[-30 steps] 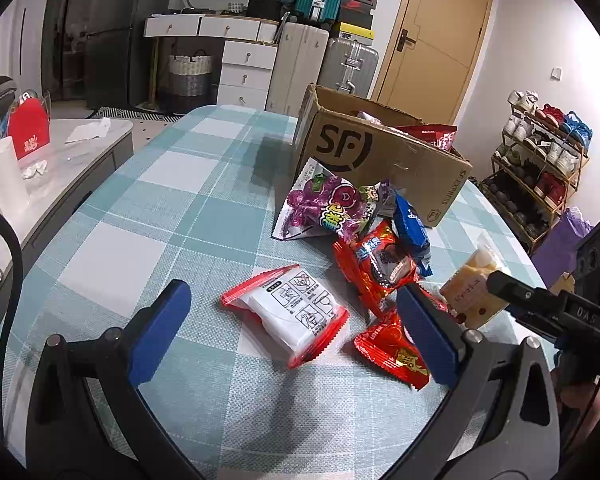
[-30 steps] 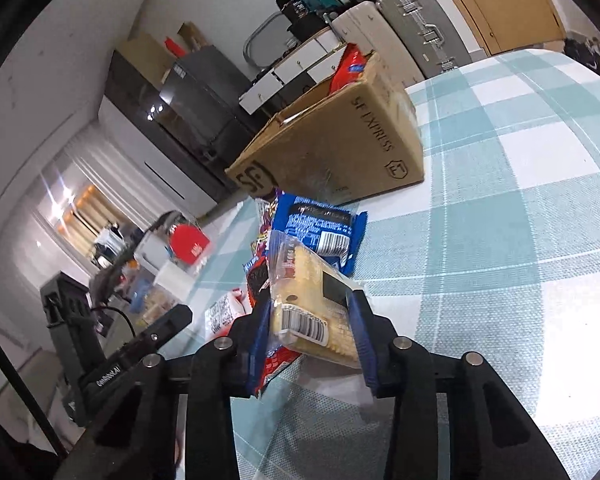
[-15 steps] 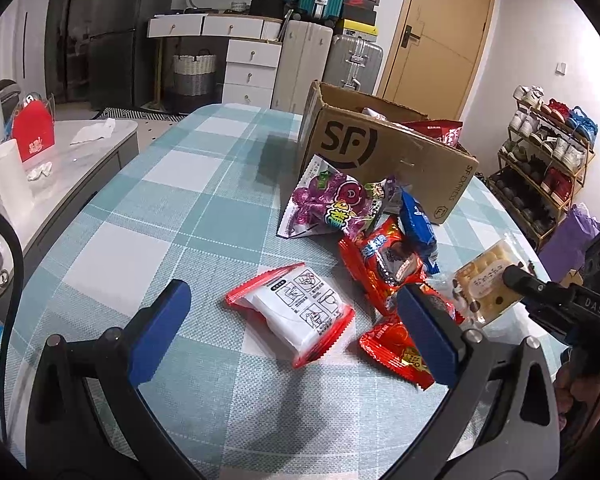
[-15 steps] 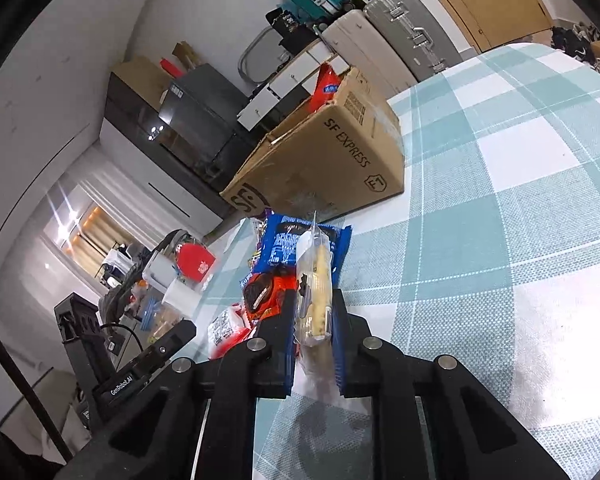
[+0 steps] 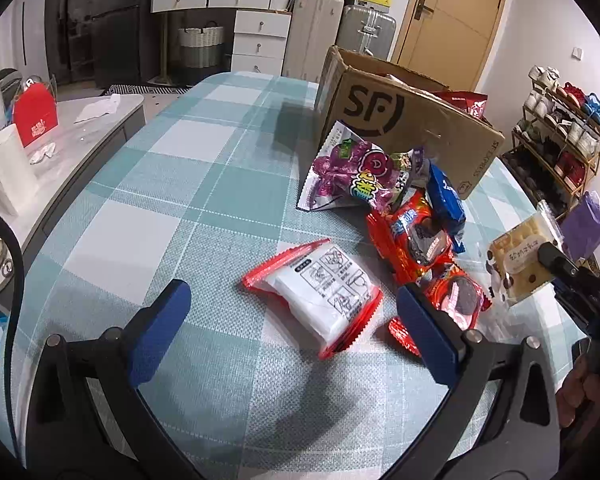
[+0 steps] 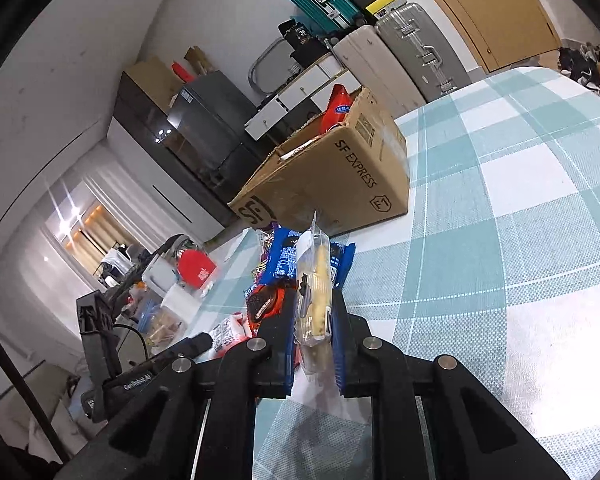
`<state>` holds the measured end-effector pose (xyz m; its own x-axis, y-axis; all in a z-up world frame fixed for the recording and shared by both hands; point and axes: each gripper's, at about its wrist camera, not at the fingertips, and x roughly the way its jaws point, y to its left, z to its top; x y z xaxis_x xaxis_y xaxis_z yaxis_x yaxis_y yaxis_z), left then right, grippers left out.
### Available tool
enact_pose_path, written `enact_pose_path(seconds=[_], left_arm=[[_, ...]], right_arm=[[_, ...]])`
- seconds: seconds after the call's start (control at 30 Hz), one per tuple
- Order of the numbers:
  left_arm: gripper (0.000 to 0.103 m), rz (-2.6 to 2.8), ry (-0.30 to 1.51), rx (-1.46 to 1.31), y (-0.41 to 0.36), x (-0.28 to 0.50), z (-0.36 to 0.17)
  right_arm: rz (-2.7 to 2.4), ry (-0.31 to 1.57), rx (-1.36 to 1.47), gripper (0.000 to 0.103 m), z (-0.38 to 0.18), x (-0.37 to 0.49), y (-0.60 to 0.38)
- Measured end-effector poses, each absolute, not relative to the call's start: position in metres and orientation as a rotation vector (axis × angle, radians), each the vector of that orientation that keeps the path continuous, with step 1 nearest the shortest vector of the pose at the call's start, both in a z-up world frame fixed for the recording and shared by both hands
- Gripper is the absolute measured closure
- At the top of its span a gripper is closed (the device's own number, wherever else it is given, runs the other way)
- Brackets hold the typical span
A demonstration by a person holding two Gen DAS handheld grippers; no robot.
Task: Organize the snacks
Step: 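Grasp the white red-edged bag with the left gripper while the right gripper holds the cracker pack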
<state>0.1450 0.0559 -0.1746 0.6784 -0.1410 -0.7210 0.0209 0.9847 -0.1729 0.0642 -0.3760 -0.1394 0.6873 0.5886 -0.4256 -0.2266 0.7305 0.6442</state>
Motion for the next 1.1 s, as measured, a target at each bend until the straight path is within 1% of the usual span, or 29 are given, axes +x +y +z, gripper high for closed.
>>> enact_pose_path(seconds=[0.17, 0.37, 0.47, 0.63, 0.77, 0.8, 0.83, 0.87, 0.93, 0.97, 1.0, 1.1], left_arm=[[0.0, -0.054, 0.832, -0.087, 0.044, 0.157, -0.172], [0.0, -0.048, 0.895, -0.069, 0.033, 0.174, -0.175], [0.0, -0.063, 0.89, -0.089, 0.03, 0.175, -0.175], [0.0, -0.036, 0.923, -0.035, 0.022, 0.182, -0.182], [0.004, -0.033, 0.969, -0.068, 0.025, 0.188, -0.188], [0.008, -0.033, 0.976, -0.072, 0.026, 0.189, -0.189], [0.014, -0.031, 0.984, -0.073, 0.027, 0.19, -0.191], [0.015, -0.028, 0.989, -0.066, 0.027, 0.191, -0.192], [0.027, -0.046, 0.973, -0.044, 0.026, 0.19, -0.192], [0.029, -0.06, 0.969, -0.044, 0.026, 0.189, -0.192], [0.039, -0.076, 0.963, -0.049, 0.027, 0.188, -0.191], [0.05, -0.12, 0.967, -0.081, 0.032, 0.186, -0.188]], right_arm=[[0.495, 0.66, 0.589, 0.088, -0.139, 0.063, -0.376], [0.499, 0.656, 0.599, 0.088, -0.139, 0.063, -0.378], [0.493, 0.65, 0.609, 0.088, -0.139, 0.062, -0.381], [0.492, 0.653, 0.617, 0.088, -0.14, 0.061, -0.382], [0.494, 0.654, 0.617, 0.088, -0.14, 0.061, -0.382], [0.496, 0.654, 0.618, 0.088, -0.14, 0.061, -0.382], [0.496, 0.656, 0.618, 0.088, -0.14, 0.061, -0.381], [0.495, 0.657, 0.618, 0.088, -0.14, 0.062, -0.381], [0.497, 0.66, 0.62, 0.088, -0.14, 0.062, -0.381], [0.497, 0.66, 0.62, 0.088, -0.14, 0.063, -0.381], [0.497, 0.661, 0.621, 0.088, -0.141, 0.063, -0.381], [0.5, 0.664, 0.624, 0.088, -0.141, 0.065, -0.381]])
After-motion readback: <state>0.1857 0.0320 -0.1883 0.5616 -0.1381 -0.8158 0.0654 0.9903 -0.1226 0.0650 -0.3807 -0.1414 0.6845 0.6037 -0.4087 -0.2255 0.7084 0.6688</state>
